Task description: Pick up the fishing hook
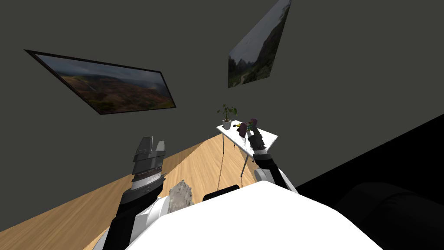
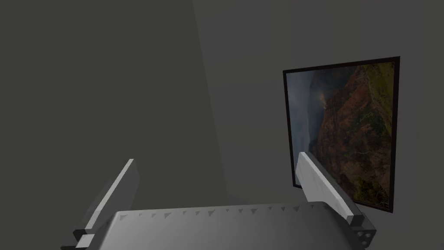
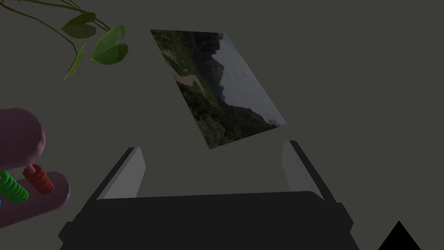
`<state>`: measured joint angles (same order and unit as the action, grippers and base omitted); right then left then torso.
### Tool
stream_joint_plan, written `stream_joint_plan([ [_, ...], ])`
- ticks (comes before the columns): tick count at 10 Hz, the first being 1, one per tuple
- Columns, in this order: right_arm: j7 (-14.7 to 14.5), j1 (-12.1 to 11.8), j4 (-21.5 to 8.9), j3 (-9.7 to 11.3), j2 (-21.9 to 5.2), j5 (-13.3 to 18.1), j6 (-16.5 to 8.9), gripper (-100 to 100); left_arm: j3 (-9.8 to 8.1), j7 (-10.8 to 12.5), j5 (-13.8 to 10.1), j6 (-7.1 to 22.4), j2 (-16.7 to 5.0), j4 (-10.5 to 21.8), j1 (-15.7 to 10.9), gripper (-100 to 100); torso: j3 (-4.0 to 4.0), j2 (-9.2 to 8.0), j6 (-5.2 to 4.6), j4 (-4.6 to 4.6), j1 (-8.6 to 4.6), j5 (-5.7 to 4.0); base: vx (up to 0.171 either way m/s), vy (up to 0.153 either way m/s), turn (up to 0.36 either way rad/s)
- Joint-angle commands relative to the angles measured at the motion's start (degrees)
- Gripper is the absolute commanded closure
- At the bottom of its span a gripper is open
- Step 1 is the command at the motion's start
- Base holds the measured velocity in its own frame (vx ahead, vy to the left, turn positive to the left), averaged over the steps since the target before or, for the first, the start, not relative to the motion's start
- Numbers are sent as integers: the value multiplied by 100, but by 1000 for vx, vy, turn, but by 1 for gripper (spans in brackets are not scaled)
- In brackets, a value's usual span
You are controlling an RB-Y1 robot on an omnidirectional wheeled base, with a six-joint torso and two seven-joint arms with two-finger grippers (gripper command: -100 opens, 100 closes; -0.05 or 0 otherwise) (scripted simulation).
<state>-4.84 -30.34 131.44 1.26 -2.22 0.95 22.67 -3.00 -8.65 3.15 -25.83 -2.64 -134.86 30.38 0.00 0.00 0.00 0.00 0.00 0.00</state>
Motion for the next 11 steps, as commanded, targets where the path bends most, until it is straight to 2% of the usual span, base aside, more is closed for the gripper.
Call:
stream_joint_plan([
  [1,-75,-86,-113,-25,-241,-16,-33,-100,0,0,0,0,0,0,0,0,0,0,0,0,0,0,-9,38,-17],
  [5,-324,-387,-461,-110,-846,-65,-135,-100,1,0,0,0,1,0,0,0,-5,-8,0,-2,32,7,-20,89,-32],
  [10,-744,-960,-1100,-262,-1786,-129,-296,-100,1,0,0,0,1,0,0,0,-4,-7,0,-2,45,10,-22,121,-20],
  [11,-744,-960,-1100,-262,-1879,-129,-296,-100,1,0,0,0,1,0,0,0,-3,-4,0,-1,50,11,0,94,-11],
])
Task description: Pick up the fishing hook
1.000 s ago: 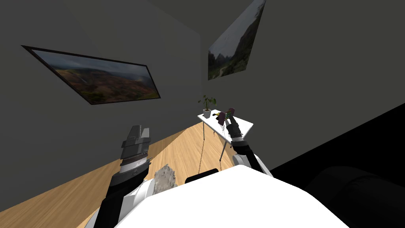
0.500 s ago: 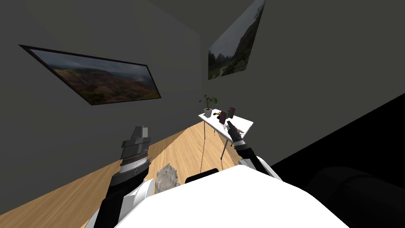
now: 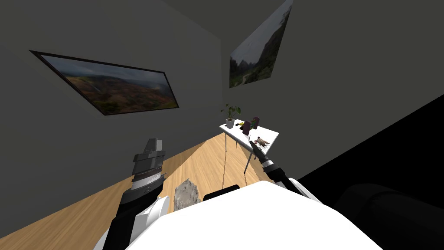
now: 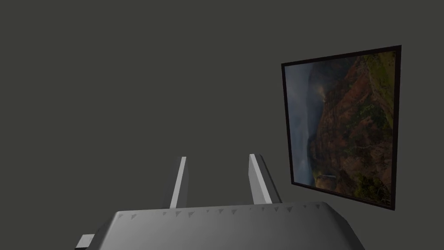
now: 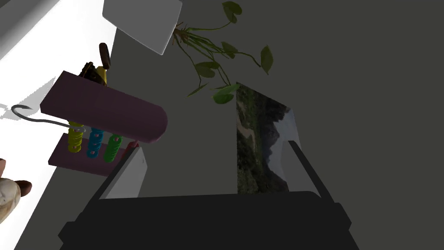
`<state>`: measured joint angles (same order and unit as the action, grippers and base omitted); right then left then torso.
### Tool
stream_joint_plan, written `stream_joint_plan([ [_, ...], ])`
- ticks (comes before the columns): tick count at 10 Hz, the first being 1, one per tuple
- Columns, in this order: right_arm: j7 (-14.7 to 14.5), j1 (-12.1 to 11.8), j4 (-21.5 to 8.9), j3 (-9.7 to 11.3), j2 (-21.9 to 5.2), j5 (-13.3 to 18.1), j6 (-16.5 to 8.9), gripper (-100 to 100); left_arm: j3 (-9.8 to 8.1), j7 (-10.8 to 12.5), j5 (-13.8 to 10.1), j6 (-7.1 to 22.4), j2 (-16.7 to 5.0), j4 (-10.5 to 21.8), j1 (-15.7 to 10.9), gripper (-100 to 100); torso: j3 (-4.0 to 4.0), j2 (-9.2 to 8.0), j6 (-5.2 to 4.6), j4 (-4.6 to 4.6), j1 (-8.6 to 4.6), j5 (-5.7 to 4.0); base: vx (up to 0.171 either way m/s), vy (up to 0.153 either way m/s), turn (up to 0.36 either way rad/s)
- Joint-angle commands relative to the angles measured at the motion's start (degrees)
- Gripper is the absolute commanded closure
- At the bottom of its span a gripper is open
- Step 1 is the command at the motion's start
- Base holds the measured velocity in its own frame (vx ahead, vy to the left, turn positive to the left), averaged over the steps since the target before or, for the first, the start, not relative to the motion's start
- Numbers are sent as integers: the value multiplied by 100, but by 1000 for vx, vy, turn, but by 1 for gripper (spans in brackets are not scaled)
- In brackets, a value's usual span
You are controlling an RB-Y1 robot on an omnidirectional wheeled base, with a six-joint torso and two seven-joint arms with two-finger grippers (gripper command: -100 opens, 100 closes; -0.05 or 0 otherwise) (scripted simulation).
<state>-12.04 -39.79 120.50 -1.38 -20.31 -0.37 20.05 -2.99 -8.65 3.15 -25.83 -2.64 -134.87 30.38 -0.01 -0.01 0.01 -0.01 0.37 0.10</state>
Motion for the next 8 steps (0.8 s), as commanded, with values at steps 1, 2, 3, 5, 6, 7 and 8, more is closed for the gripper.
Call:
stream_joint_plan([
  [1,-110,-147,-155,-32,-286,-5,-65,-100,0,0,0,0,0,0,0,0,0,0,0,0,0,0,-2,59,3],
  [2,-110,-147,-155,-32,-298,-5,-65,-100,0,0,0,0,0,0,0,0,1,2,0,1,-15,-4,-2,39,3],
  [3,-193,-282,-309,-66,-535,-10,-94,-100,-1,0,0,0,-1,0,0,0,1,1,0,0,-21,-5,1,52,8],
  [5,-272,-421,-471,-100,-780,-11,-119,-100,0,0,0,0,0,0,0,0,2,3,-1,1,-10,-4,4,81,3],
  [6,-347,-564,-636,-134,-1001,-7,-142,-100,0,0,0,0,0,0,0,0,1,1,0,0,-12,-3,-6,62,0],
  [7,-416,-709,-808,-168,-1218,0,-160,-100,0,0,0,0,0,0,0,0,0,0,0,0,-16,-4,13,71,43],
  [8,-480,-857,-983,-203,-1440,13,-175,-100,0,0,0,0,0,0,0,0,2,4,0,1,-15,-4,26,89,62],
])
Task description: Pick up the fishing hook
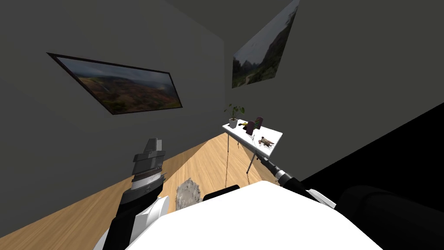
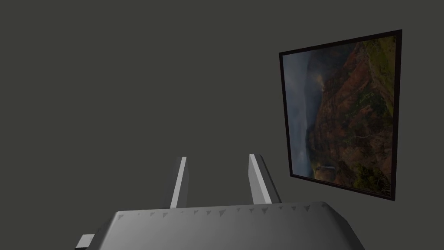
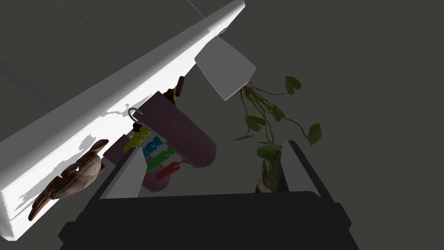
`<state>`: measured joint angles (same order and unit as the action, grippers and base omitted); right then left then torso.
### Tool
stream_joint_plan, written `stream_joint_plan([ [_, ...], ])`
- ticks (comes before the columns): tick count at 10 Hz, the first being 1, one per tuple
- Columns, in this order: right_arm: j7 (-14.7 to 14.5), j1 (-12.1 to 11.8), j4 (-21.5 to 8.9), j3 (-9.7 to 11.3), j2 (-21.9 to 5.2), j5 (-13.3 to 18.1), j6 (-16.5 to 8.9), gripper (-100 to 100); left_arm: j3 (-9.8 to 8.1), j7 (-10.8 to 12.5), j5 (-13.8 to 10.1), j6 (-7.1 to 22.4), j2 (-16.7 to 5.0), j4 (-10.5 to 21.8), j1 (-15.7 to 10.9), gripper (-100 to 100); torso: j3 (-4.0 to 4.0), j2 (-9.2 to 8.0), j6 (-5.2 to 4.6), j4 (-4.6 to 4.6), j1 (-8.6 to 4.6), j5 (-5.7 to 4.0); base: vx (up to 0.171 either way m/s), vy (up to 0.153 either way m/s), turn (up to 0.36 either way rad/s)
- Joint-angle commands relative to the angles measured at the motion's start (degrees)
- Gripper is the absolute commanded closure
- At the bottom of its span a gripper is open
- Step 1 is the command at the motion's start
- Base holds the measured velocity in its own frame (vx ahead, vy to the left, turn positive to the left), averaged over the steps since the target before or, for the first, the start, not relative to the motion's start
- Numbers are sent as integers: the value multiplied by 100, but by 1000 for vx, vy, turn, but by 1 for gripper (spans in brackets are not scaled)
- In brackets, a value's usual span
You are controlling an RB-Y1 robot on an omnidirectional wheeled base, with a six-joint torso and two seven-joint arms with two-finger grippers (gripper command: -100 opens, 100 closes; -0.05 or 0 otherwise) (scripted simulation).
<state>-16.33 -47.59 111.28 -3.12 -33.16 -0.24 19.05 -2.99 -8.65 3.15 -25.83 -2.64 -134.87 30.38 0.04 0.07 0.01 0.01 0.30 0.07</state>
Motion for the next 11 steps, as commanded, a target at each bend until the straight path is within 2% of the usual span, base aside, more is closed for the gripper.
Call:
stream_joint_plan([
  [1,-50,-78,-61,-29,-286,0,-74,-100,0,0,0,0,0,0,0,0,0,0,0,0,0,0,16,62,14],
  [2,-108,-227,-238,-63,-458,17,-84,-100,0,0,0,0,0,0,0,0,0,0,0,0,-7,0,18,45,30],
  [3,-108,-227,-238,-63,-572,17,-84,-100,0,0,0,0,0,0,0,0,1,1,1,0,-14,-2,17,25,29],
  [4,-159,-378,-417,-96,-789,39,-90,-100,-1,0,0,0,-1,0,0,0,0,0,0,0,-21,-3,19,25,48],
  [5,-159,-378,-417,-96,-862,39,-90,-100,-1,0,0,0,-1,0,0,0,0,0,0,0,-22,-3,8,22,5],
  [6,-202,-529,-597,-128,-1087,65,-91,-100,-1,0,0,0,-1,0,0,0,-1,-3,0,-1,-23,-4,23,5,59],
  [7,-202,-529,-597,-128,-1158,65,-91,-100,-1,0,0,0,-1,0,0,0,0,1,1,0,-30,-6,17,15,30],
  [8,-239,-679,-777,-160,-1363,96,-88,-100,-1,0,0,0,-1,0,0,0,0,0,1,0,-27,-5,27,34,61],
  [9,-239,-679,-777,-160,-1458,96,-88,-100,0,0,0,0,-1,0,0,0,2,4,2,0,-21,-4,28,31,58],
  [10,-269,-828,-956,-190,-1682,131,-80,-100,-1,0,0,0,-1,0,0,0,3,5,1,1,-21,-4,30,27,69],
  [11,-269,-828,-956,-190,-1761,131,-80,-100,-1,0,0,0,-1,0,0,0,3,5,1,1,-21,-3,23,19,42],
])
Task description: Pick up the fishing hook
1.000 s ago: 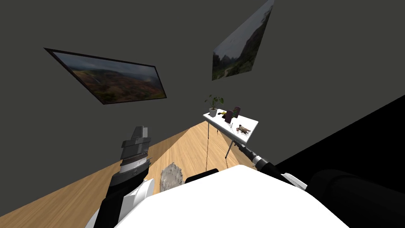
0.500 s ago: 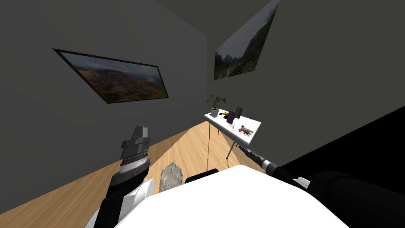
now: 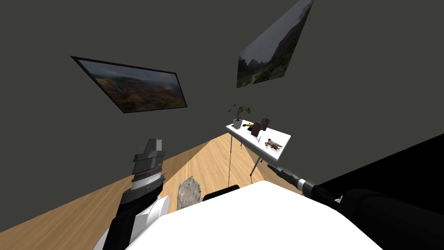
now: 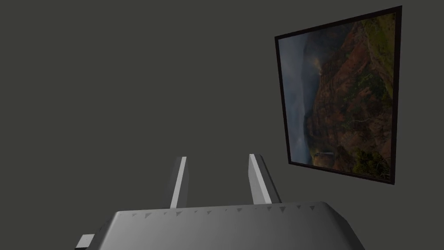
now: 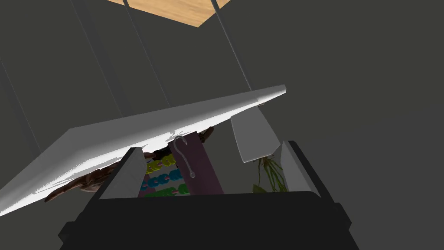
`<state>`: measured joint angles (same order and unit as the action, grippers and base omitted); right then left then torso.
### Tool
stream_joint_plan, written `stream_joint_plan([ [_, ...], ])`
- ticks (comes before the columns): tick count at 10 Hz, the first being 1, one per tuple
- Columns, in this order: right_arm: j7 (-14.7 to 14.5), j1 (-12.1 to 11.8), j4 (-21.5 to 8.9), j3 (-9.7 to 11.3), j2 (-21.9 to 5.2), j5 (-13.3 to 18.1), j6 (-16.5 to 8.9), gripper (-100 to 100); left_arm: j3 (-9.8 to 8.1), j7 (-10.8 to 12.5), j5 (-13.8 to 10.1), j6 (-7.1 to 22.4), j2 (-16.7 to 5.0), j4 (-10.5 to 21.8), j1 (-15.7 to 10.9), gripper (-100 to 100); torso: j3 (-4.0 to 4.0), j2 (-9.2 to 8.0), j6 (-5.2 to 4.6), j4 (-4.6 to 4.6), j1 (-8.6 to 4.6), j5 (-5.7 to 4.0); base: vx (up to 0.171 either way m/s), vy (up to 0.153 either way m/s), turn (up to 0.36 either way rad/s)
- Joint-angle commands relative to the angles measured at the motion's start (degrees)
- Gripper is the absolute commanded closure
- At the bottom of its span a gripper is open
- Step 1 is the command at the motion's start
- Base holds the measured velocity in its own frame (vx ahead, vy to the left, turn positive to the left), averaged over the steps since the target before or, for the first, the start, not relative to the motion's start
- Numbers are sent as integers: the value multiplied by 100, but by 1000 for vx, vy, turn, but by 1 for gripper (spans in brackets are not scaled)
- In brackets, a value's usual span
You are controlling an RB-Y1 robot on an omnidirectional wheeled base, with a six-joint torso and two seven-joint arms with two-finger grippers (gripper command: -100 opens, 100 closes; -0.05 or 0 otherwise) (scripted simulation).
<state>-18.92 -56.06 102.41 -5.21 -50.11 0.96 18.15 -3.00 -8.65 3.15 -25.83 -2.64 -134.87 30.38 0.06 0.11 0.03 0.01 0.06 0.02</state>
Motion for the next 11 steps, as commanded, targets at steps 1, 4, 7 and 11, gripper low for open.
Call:
stream_joint_plan([
  [1,-32,-128,-247,-10,-286,49,20,-100,0,0,0,0,0,0,0,0,0,0,0,0,0,0,37,2,90],
  [4,-47,-272,-422,-38,-670,92,36,-100,0,0,0,0,0,0,0,0,3,6,0,1,2,1,37,18,64],
  [7,-56,-549,-762,-89,-1162,187,79,-100,0,0,0,0,0,0,0,0,4,8,1,2,-2,-1,44,15,89],
  [11,-37,-808,-1083,-133,-1738,293,136,-100,0,0,0,0,0,0,0,0,7,12,1,3,-5,-2,50,3,103],
])
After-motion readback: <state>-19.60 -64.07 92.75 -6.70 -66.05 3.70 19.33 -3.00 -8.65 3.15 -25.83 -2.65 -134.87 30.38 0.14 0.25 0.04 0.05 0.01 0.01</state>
